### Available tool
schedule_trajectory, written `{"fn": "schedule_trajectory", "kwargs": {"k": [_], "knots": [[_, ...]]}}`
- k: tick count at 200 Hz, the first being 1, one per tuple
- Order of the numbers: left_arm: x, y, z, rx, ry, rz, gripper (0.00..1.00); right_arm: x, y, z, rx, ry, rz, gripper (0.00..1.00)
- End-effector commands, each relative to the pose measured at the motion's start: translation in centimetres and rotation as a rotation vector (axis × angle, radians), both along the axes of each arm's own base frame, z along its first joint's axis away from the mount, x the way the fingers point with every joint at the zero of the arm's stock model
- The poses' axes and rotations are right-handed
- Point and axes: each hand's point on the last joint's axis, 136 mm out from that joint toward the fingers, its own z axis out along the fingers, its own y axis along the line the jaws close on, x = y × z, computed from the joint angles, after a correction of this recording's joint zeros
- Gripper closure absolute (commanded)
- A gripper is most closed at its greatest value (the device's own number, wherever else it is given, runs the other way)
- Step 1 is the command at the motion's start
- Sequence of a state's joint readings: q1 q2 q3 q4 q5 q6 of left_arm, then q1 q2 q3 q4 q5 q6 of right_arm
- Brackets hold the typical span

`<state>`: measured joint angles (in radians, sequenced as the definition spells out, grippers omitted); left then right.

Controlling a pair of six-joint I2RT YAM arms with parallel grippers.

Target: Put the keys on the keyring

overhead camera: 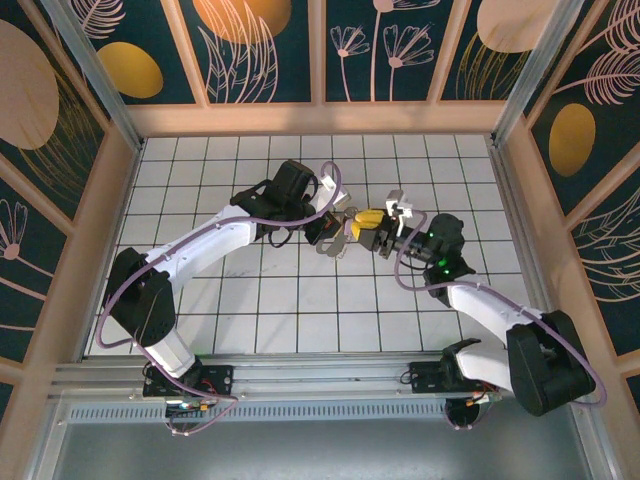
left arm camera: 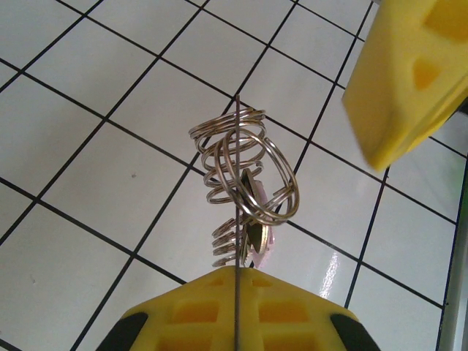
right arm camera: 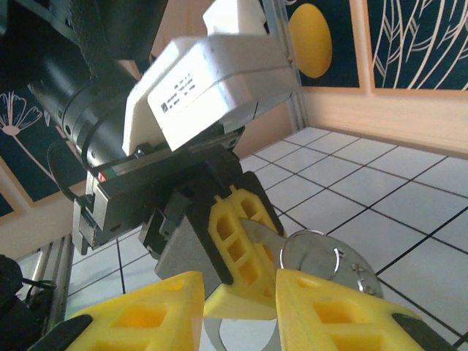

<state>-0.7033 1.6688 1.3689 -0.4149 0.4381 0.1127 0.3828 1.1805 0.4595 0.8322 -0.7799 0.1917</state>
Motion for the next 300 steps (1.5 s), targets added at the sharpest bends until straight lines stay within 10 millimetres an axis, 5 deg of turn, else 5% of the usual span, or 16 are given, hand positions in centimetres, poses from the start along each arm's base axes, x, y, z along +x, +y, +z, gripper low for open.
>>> {"fn": "schedule_trajectory", "kwargs": {"k": [1, 95, 132, 195, 267, 278, 300], "knots": [[-0.2, -0.4, 1.6, -0.039, -0.043, -0.03, 1.0, -0.1, 0.7, 0.9, 0.013, -0.042, 0.03, 0.69], [-0.5, -0.5, 1.6, -0.048, -0.04, -0.044, 1.0, 1.5, 3.1, 0.9, -0.004, -0.035, 0.074, 0.75], [-0.6, -0.6, 1.6, -0.06, -0.042, -0.046, 1.0, 2.2, 3.0, 0.1, -0.031, -0.02, 0.047, 1.0], [0.1, -0.3, 2.5, -0.11, -0.094, 0.015, 1.0, 2.8, -0.8, 1.5, -0.002, -0.02, -0.031, 1.0], [-0.3, -0.3, 3.2, -0.152, -0.113, 0.011, 1.0, 2.2, -1.3, 2.1, 0.004, -0.017, -0.016, 1.0], [-0.3, -0.3, 3.2, -0.153, -0.112, 0.008, 1.0, 1.8, -1.3, 2.1, 0.008, -0.018, -0.01, 0.84], [-0.3, -0.4, 3.1, -0.15, -0.107, -0.001, 1.0, 0.8, -0.8, 2.0, 0.006, -0.025, 0.023, 0.7]]}}
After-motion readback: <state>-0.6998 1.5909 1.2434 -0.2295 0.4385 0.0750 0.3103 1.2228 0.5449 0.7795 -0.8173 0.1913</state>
